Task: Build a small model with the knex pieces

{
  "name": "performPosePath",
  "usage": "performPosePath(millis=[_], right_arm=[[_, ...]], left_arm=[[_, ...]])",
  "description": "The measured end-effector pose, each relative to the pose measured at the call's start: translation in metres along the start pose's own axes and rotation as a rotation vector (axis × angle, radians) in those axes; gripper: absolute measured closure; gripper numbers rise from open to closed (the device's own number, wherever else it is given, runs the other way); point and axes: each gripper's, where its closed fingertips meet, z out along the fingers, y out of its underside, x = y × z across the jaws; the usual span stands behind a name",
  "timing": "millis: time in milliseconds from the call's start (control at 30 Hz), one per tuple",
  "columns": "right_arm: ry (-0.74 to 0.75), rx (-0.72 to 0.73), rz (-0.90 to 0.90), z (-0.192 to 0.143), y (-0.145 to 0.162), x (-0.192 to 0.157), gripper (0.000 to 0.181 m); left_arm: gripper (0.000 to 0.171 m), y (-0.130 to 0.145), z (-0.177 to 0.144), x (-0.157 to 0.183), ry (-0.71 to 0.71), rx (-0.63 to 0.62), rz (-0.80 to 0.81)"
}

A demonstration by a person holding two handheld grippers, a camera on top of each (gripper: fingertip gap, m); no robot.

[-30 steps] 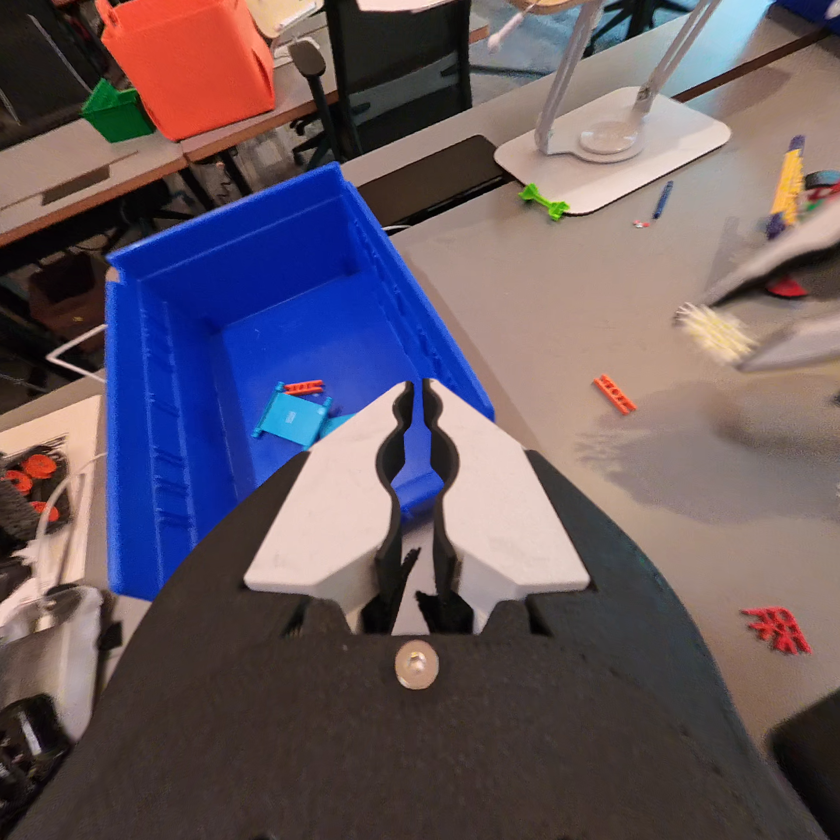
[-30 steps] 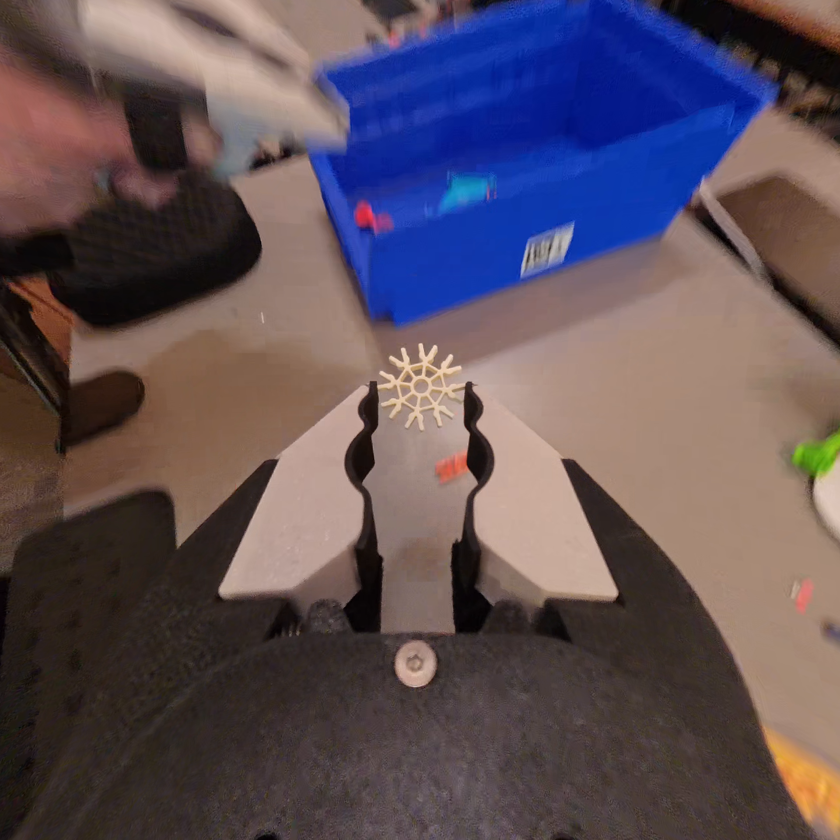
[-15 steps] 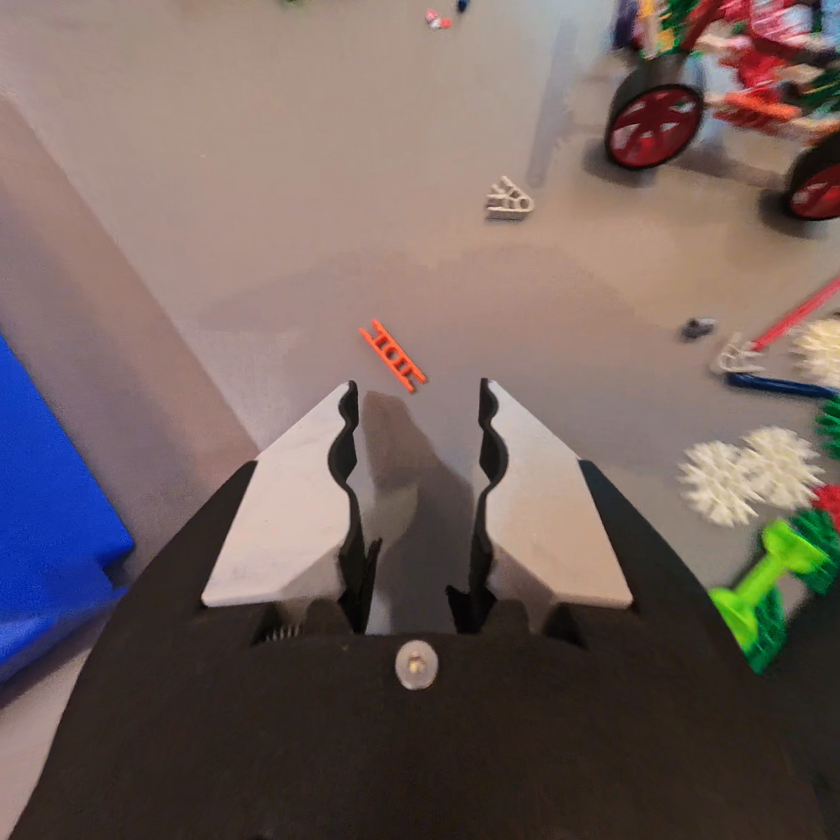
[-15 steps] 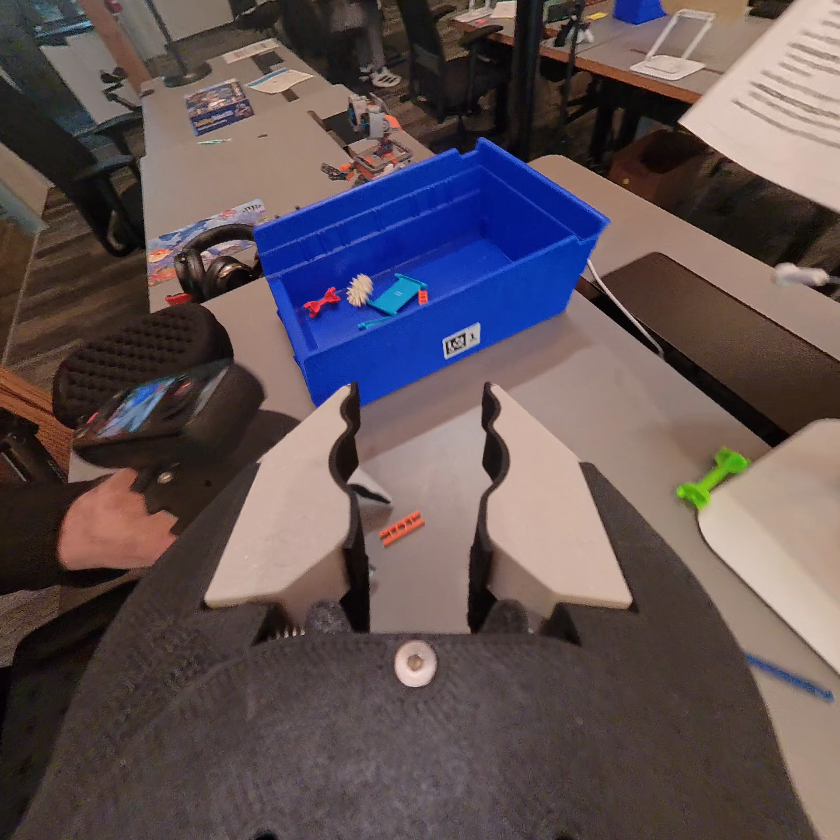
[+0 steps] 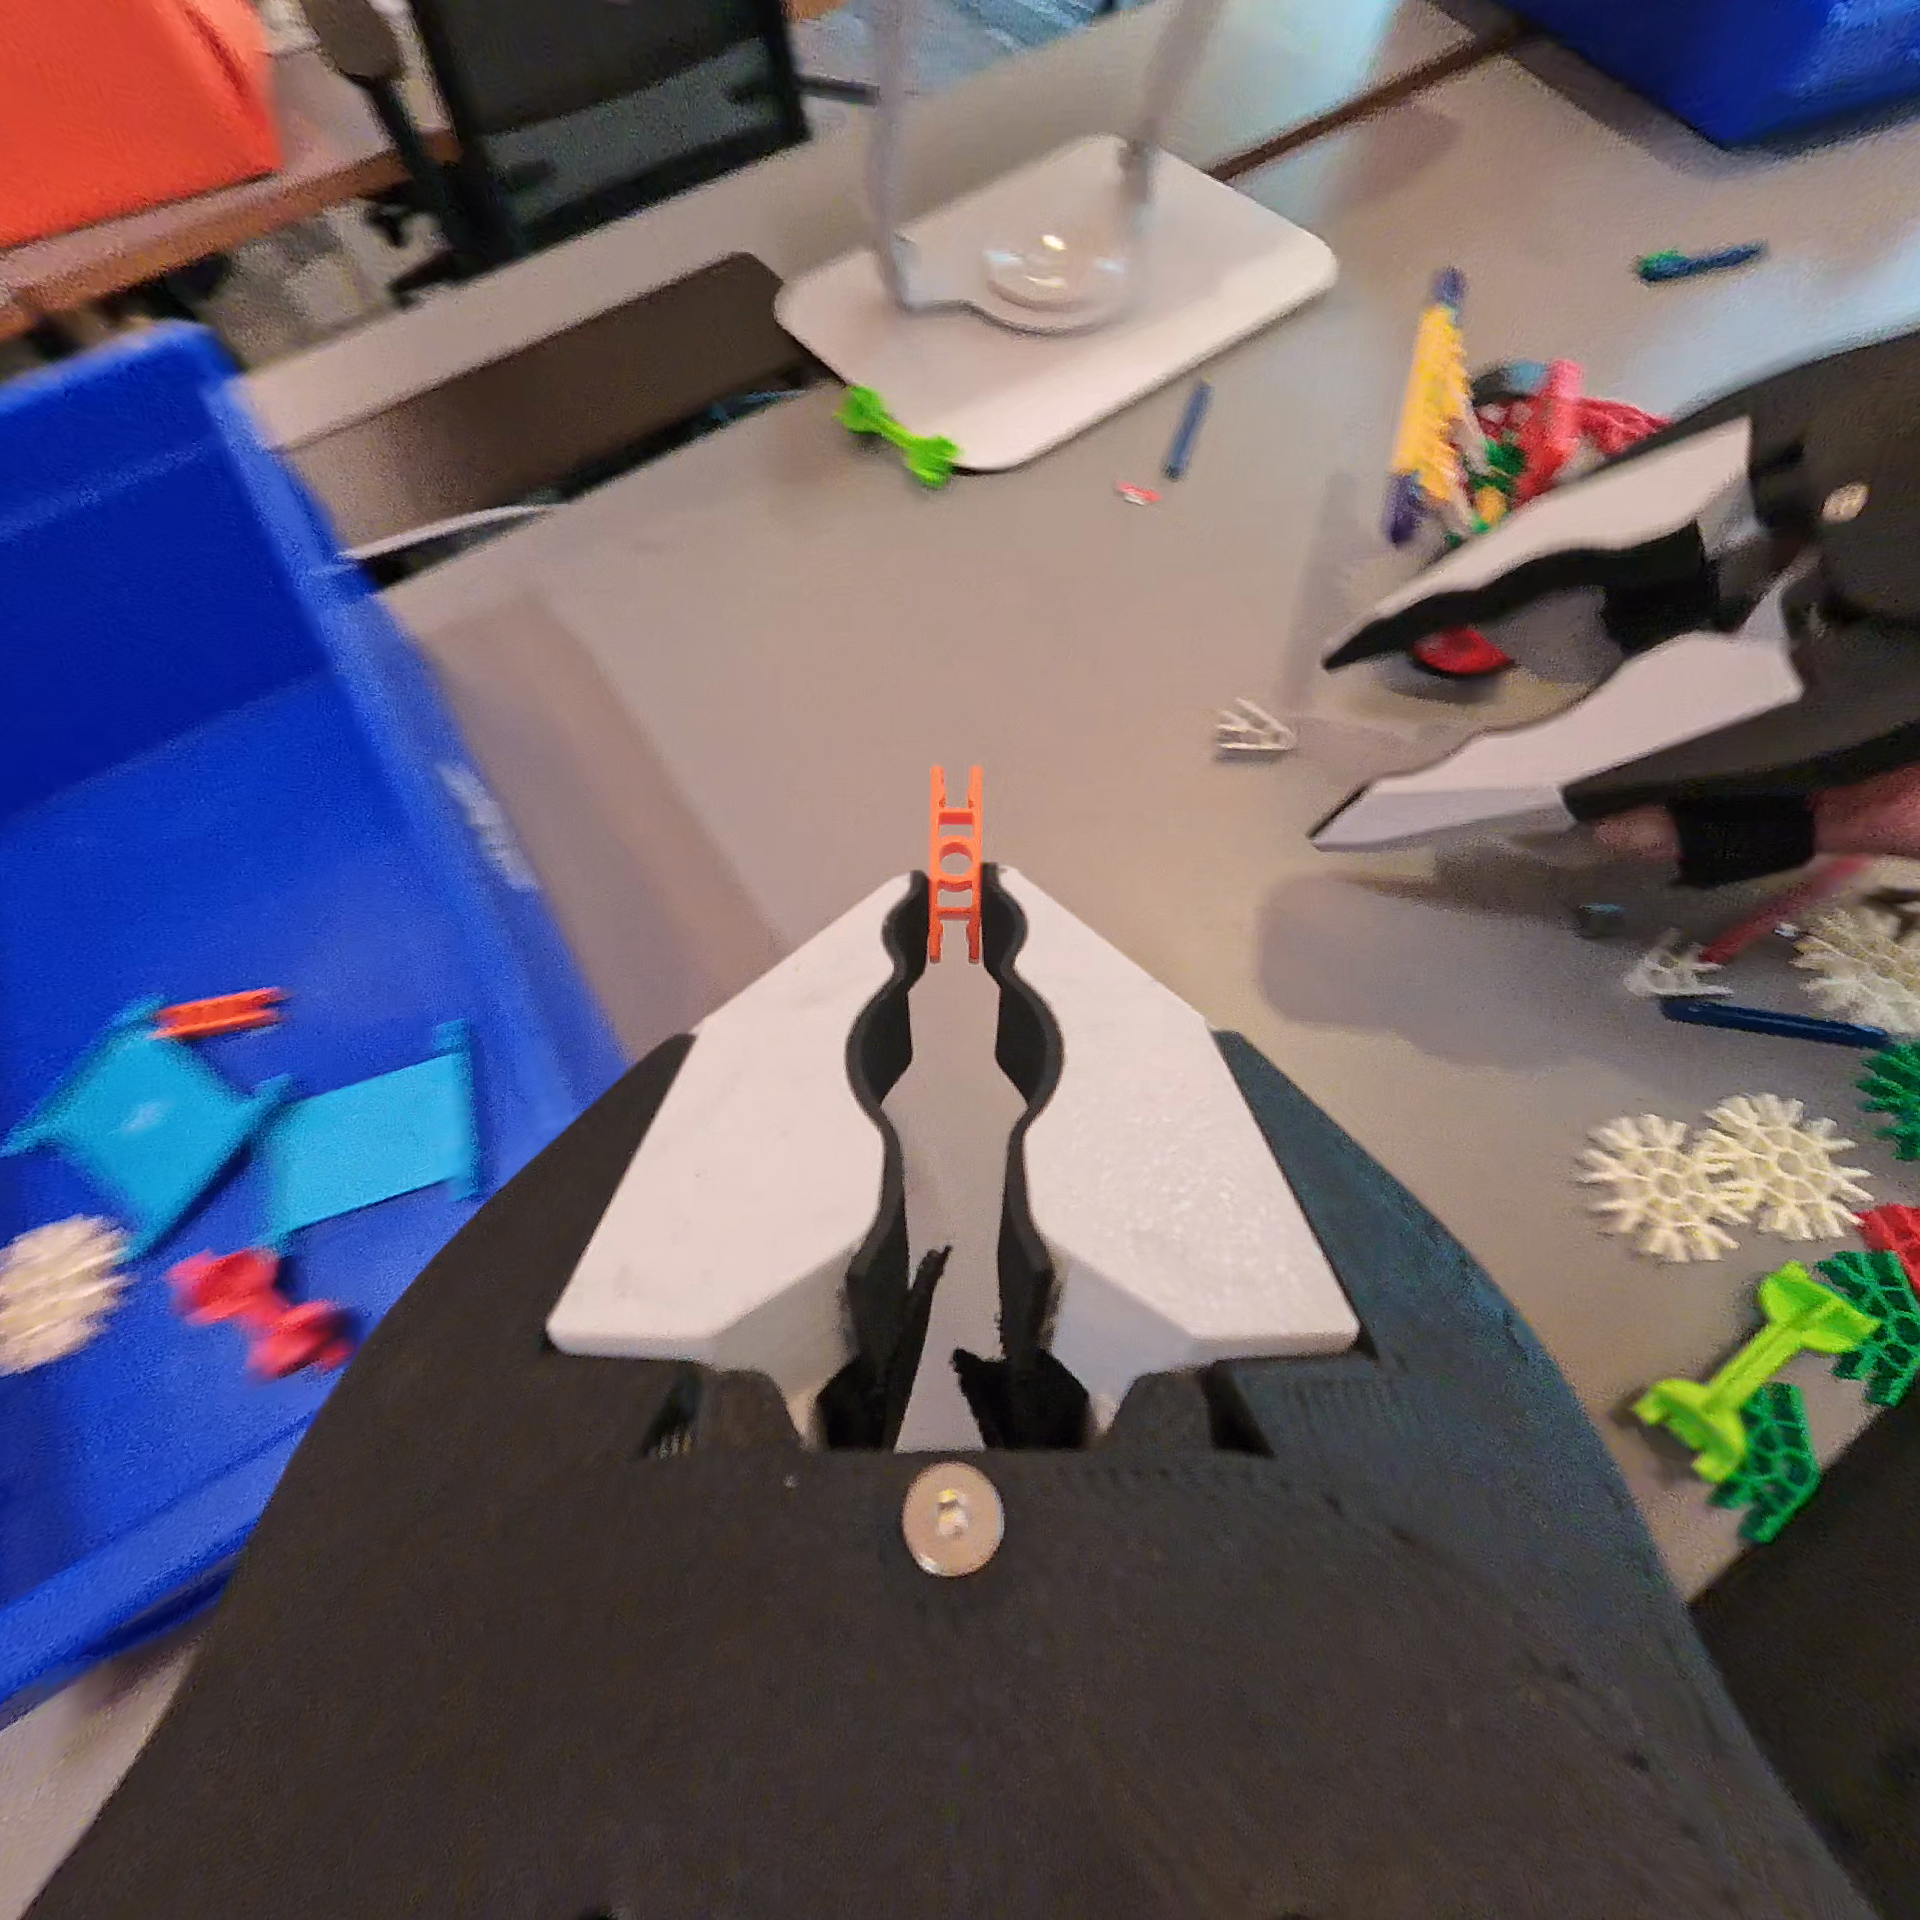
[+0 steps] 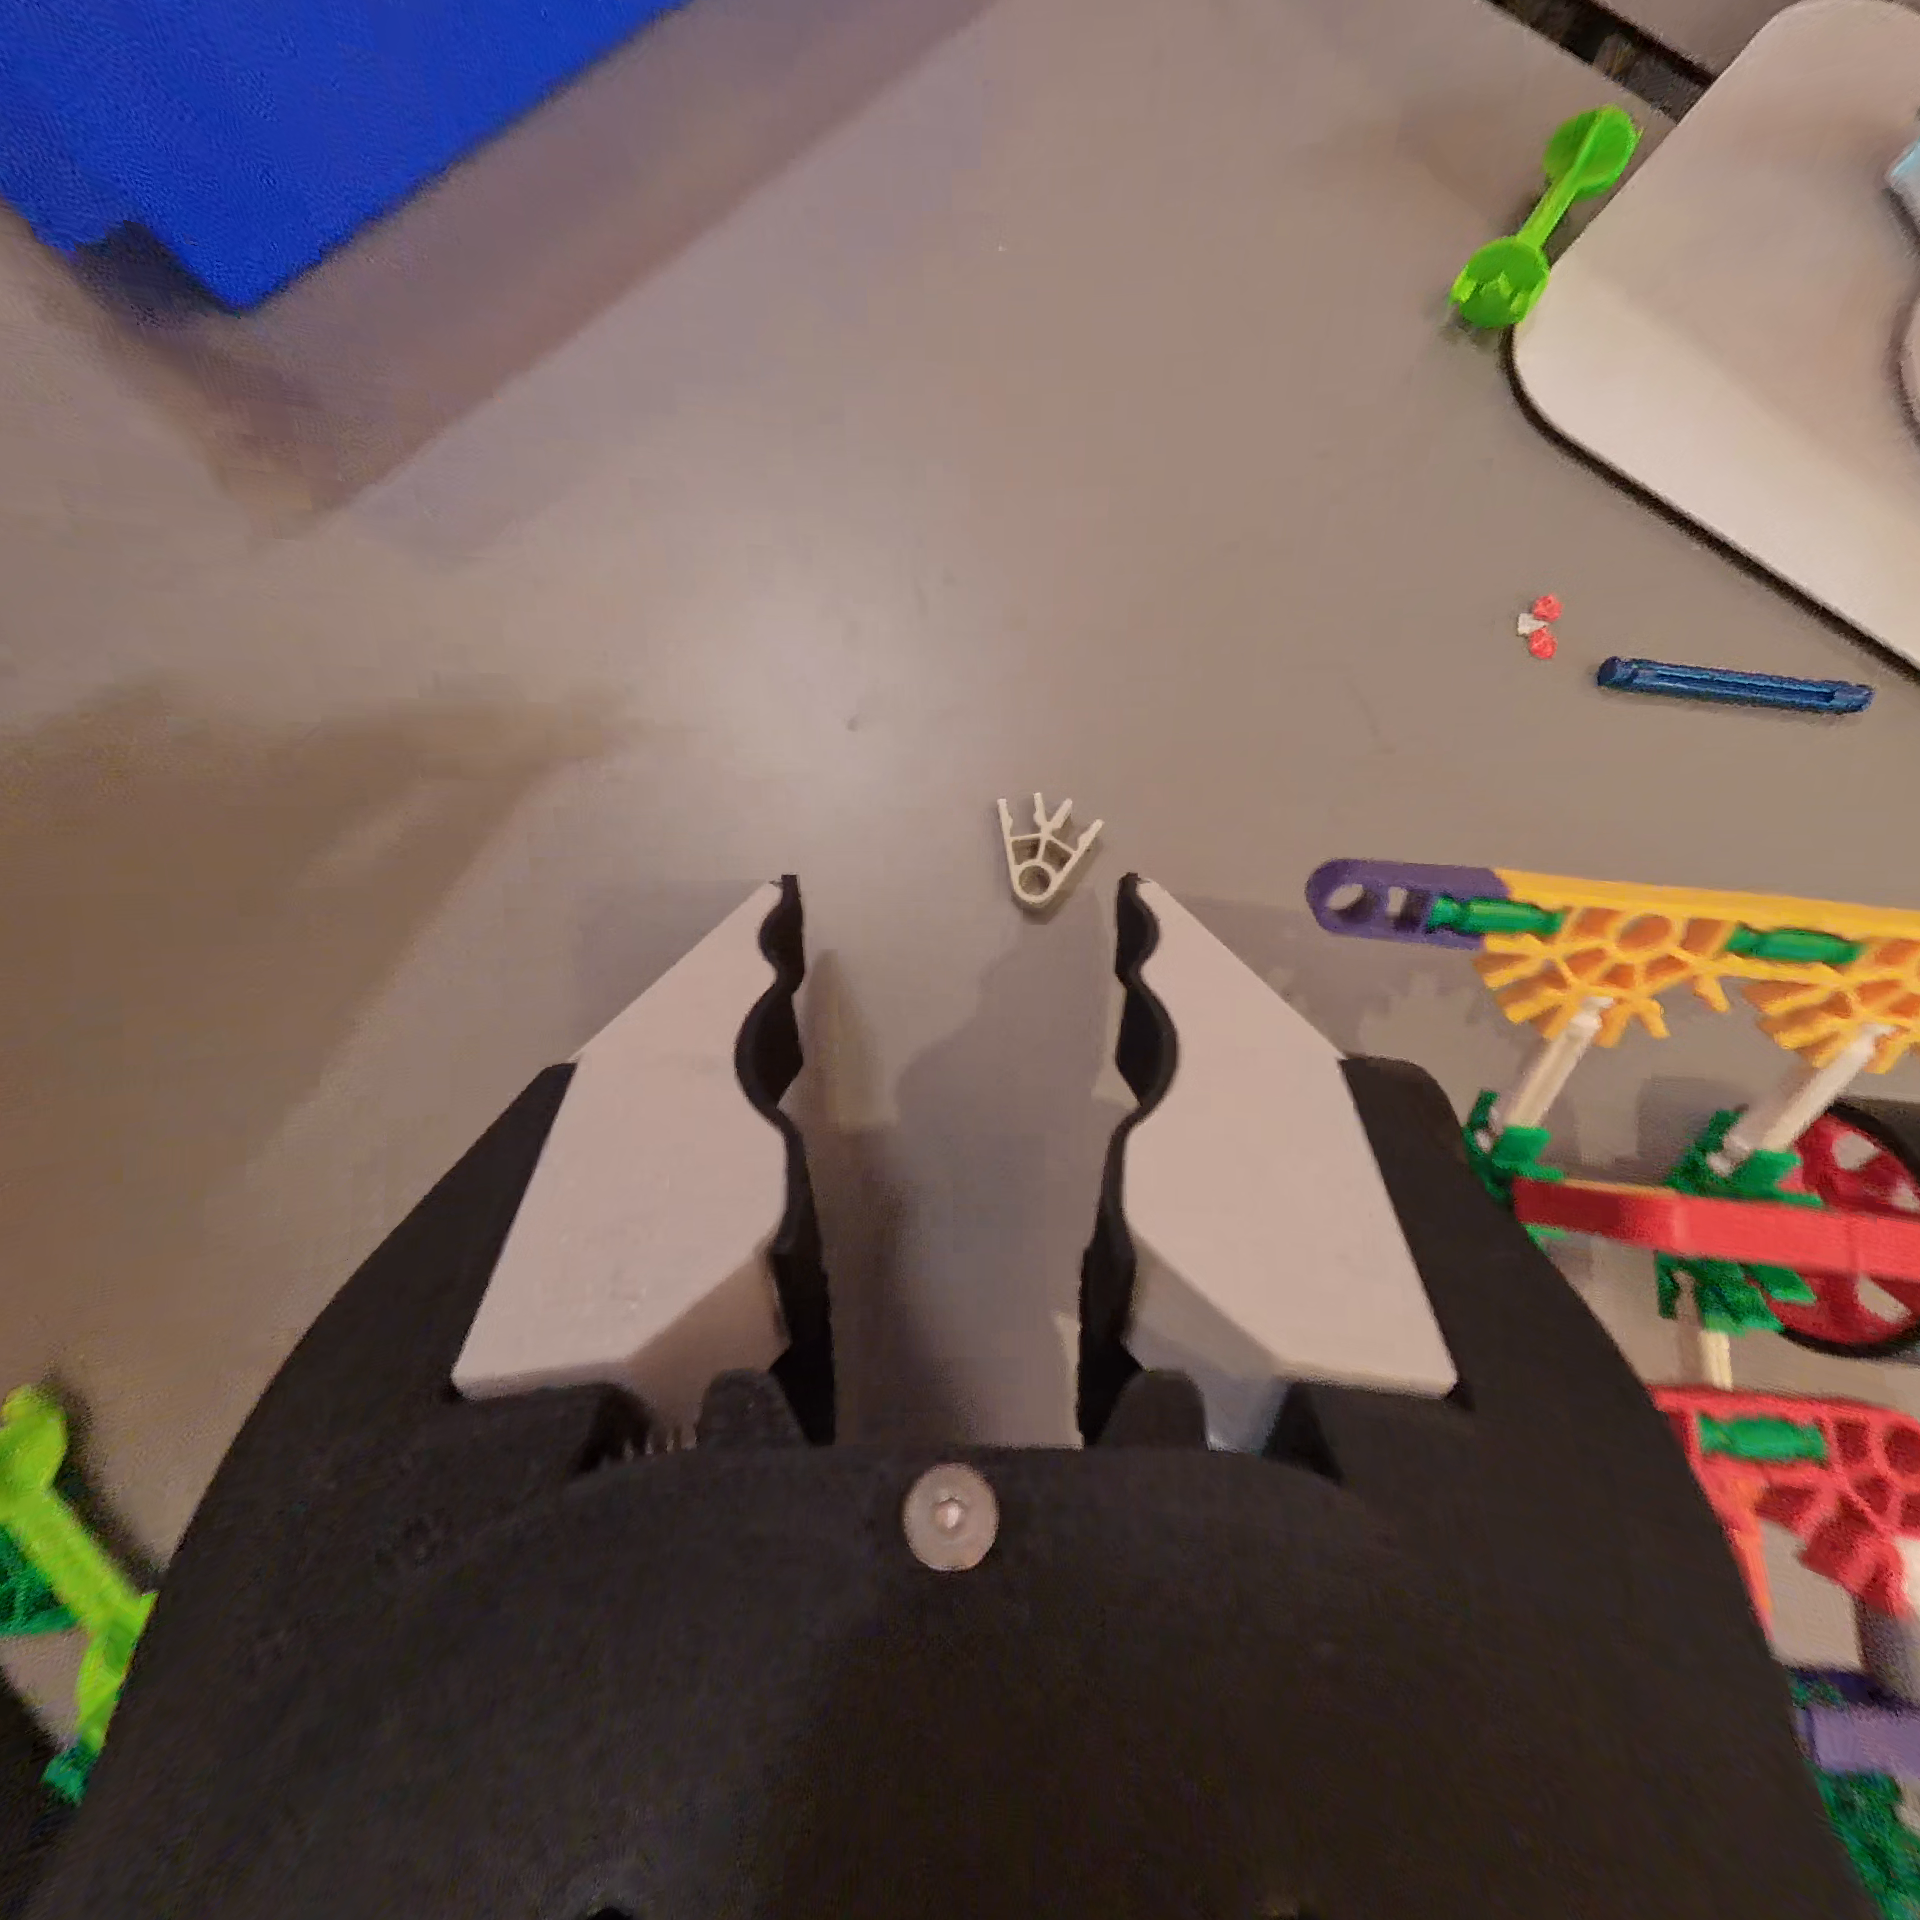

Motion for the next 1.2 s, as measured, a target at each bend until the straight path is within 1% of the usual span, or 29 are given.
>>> performPosePath(millis=[67, 100, 133, 200, 233, 267, 300, 367, 433, 500, 633, 667, 700, 767, 800, 833, 867, 900, 967, 1033, 1067, 1167, 1200], right_arm=[[0.017, -0.015, 0.011, 0.013, -0.001, 0.004, 0.139], [0.022, -0.033, 0.018, 0.02, 0.001, 0.006, 0.148], [0.02, -0.034, 0.033, 0.024, 0.001, 0.008, 0.16], [0.024, -0.027, 0.032, 0.027, -0.002, 0.009, 0.172], [0.025, -0.027, 0.031, 0.028, -0.002, 0.009, 0.172], [0.014, -0.027, 0.042, 0.028, -0.002, 0.008, 0.172], [-0.006, -0.025, 0.055, 0.027, -0.003, 0.006, 0.172], [-0.041, 0.02, 0.055, 0.022, -0.013, -0.002, 0.173], [-0.088, 0.08, 0.037, 0.013, -0.041, -0.016, 0.173], [-0.15, 0.187, -0.023, 0.003, -0.094, -0.039, 0.173], [-0.244, 0.337, -0.215, 0.002, -0.21, -0.103, 0.172], [-0.293, 0.34, -0.24, 0.008, -0.229, -0.12, 0.161], [-0.322, 0.31, -0.249, 0.018, -0.241, -0.131, 0.137], [-0.321, 0.284, -0.28, 0.028, -0.252, -0.137, 0.124], [-0.325, 0.282, -0.288, 0.025, -0.251, -0.135, 0.12], [-0.326, 0.283, -0.295, 0.018, -0.247, -0.129, 0.122], [-0.318, 0.287, -0.302, 0.009, -0.241, -0.117, 0.13], [-0.303, 0.279, -0.303, 0.001, -0.232, -0.1, 0.133], [-0.265, 0.236, -0.297, -0.014, -0.205, -0.053, 0.136], [-0.229, 0.166, -0.282, -0.027, -0.173, -0.001, 0.141], [-0.212, 0.151, -0.273, -0.034, -0.158, 0.024, 0.146], [-0.154, 0.072, -0.262, -0.05, -0.114, 0.093, 0.149], [-0.133, 0.051, -0.268, -0.052, -0.103, 0.112, 0.15]], left_arm=[[0.166, -0.007, -0.019, -0.042, -0.086, 0.019, -0.026], [0.166, -0.006, -0.026, -0.066, -0.14, 0.013, -0.027], [0.166, -0.001, -0.03, -0.086, -0.173, -0.011, -0.034], [0.165, 0.012, -0.032, -0.121, -0.22, -0.056, -0.07], [0.16, 0.022, -0.031, -0.134, -0.236, -0.085, -0.093], [0.144, 0.033, -0.032, -0.146, -0.257, -0.117, -0.123], [0.137, 0.035, -0.036, -0.152, -0.276, -0.103, -0.136], [0.14, 0.03, -0.048, -0.148, -0.282, -0.046, -0.139], [0.141, 0.022, -0.059, -0.131, -0.246, 0.021, -0.146], [0.144, 0.017, -0.067, -0.109, -0.202, 0.063, -0.144], [0.149, 0.026, -0.067, -0.06, -0.108, 0.055, -0.114], [0.149, 0.031, -0.063, -0.048, -0.08, 0.035, -0.112], [0.148, 0.033, -0.058, -0.038, -0.057, 0.033, -0.114], [0.147, 0.033, -0.044, -0.012, 0.024, 0.024, -0.134], [0.144, 0.031, -0.036, -0.002, 0.04, 0.011, -0.113], [0.143, 0.026, -0.028, 0.005, 0.044, 0.016, -0.086], [0.143, 0.019, -0.019, 0.013, 0.062, 0.028, -0.076], [0.143, 0.012, -0.007, 0.02, 0.092, 0.036, -0.082], [0.136, -0.009, 0.019, 0.029, 0.123, 0.053, -0.069], [0.133, -0.034, 0.051, 0.031, 0.108, 0.072, -0.011], [0.128, -0.044, 0.072, 0.03, 0.105, 0.07, -0.009], [0.124, -0.065, 0.138, 0.021, 0.11, 0.03, -0.056], [0.12, -0.069, 0.159, 0.017, 0.109, 0.003, -0.078]])
